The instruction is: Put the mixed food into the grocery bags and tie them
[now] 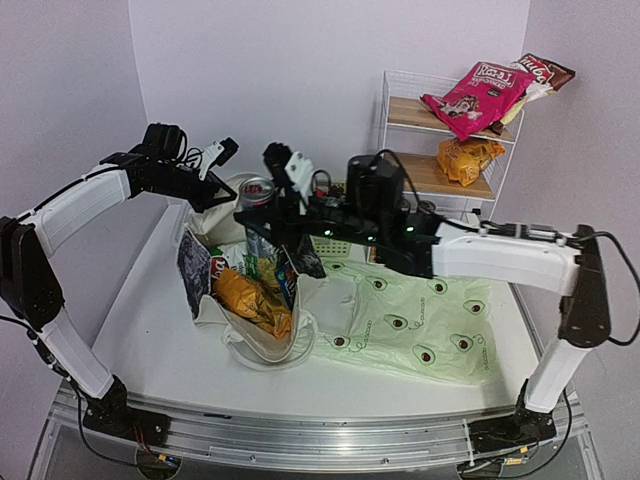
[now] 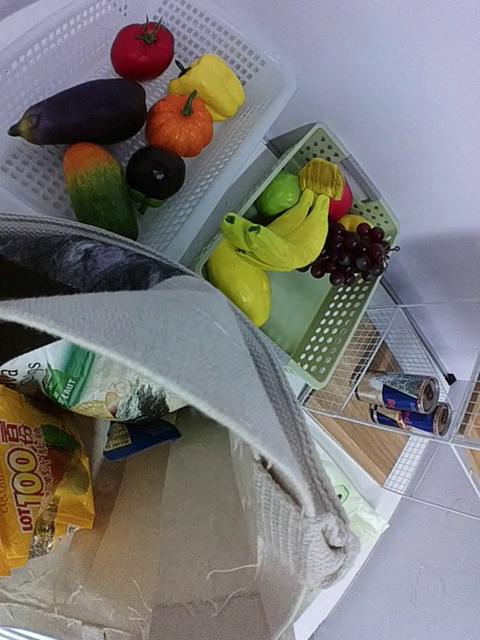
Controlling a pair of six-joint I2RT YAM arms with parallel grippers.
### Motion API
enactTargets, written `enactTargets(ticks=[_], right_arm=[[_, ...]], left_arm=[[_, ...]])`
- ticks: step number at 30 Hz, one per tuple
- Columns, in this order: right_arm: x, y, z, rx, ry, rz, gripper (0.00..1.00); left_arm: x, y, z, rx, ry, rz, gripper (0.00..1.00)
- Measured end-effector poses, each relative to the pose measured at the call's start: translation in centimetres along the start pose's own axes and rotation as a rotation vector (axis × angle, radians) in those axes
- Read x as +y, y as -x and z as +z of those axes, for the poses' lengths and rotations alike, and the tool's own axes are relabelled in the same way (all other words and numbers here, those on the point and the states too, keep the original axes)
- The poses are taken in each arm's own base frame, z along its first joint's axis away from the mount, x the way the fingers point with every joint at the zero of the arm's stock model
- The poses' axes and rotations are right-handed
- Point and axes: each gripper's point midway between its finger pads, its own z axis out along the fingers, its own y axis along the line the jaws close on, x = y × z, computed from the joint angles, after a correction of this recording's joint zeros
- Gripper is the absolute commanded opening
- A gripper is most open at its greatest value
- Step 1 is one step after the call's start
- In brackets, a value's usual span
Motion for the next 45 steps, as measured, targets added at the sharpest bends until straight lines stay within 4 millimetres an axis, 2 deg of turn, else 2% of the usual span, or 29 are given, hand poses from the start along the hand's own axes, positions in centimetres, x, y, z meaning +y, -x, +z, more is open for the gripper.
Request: enactTargets(ticks=[3, 6, 7, 9, 13, 16, 21, 24, 26, 32, 34, 36, 40, 45], right_arm=[[-0.4, -5.5, 3.7, 0.083, -0.010, 0.038, 0.09], [-1.1, -11.2, 6.1, 0.185, -0.071, 0.037, 0.15], [-1.7, -12.7, 6.4, 0.215, -0.109, 0.022, 0.21], [-2.6, -14.2, 7.0, 0.252, -0.179, -0.017, 0.39], [-4.0, -13.8, 7.4, 0.291, -0.264, -0.084, 0.82], [-4.7, -12.2, 7.9, 0.319, -0.278, -0.089, 0.87], [-4.6, -8.4, 7.8, 0.343, -0.270, -0.090, 0.88], [-3.9, -7.6, 6.4, 0.392, -0.275, -0.043, 0.89], [-3.3, -7.5, 4.4, 0.445, -0.288, 0.014, 0.89], [-1.6, -5.7, -5.1, 0.589, -0.438, 0.225, 0.91], [-0.2, -6.0, -8.0, 0.636, -0.461, 0.295, 0.91], [1.6, -7.0, -9.8, 0.690, -0.466, 0.364, 0.91], [4.0, -10.6, -11.4, 0.806, -0.491, 0.452, 0.90], [4.3, -14.3, -10.7, 0.893, -0.530, 0.491, 0.82]], left_arm=[[0.0, 0.1, -0.1, -0.002, 0.001, 0.001, 0.00], [-0.1, 0.1, -0.2, -0.001, 0.000, 0.001, 0.00], [-0.1, 0.0, -0.2, 0.000, 0.000, 0.001, 0.00], [-0.1, 0.0, -0.2, 0.003, -0.002, 0.001, 0.00], [-0.1, 0.0, -0.2, 0.004, 0.000, 0.003, 0.00], [-0.1, 0.1, -0.4, 0.009, 0.000, 0.000, 0.00], [0.1, 0.4, -0.5, 0.006, 0.011, 0.000, 0.00], [0.2, 0.4, -0.6, 0.007, 0.017, 0.000, 0.00], [0.3, 0.4, -0.6, 0.008, 0.022, 0.000, 0.00], [0.5, 0.3, -0.6, 0.012, 0.035, -0.006, 0.00], [0.4, 0.4, -0.7, 0.012, 0.035, -0.007, 0.00], [0.3, 0.4, -0.9, 0.013, 0.035, -0.007, 0.00], [0.1, 0.3, -1.2, 0.014, 0.033, -0.011, 0.00], [0.0, 0.2, -1.3, 0.014, 0.033, -0.021, 0.00]])
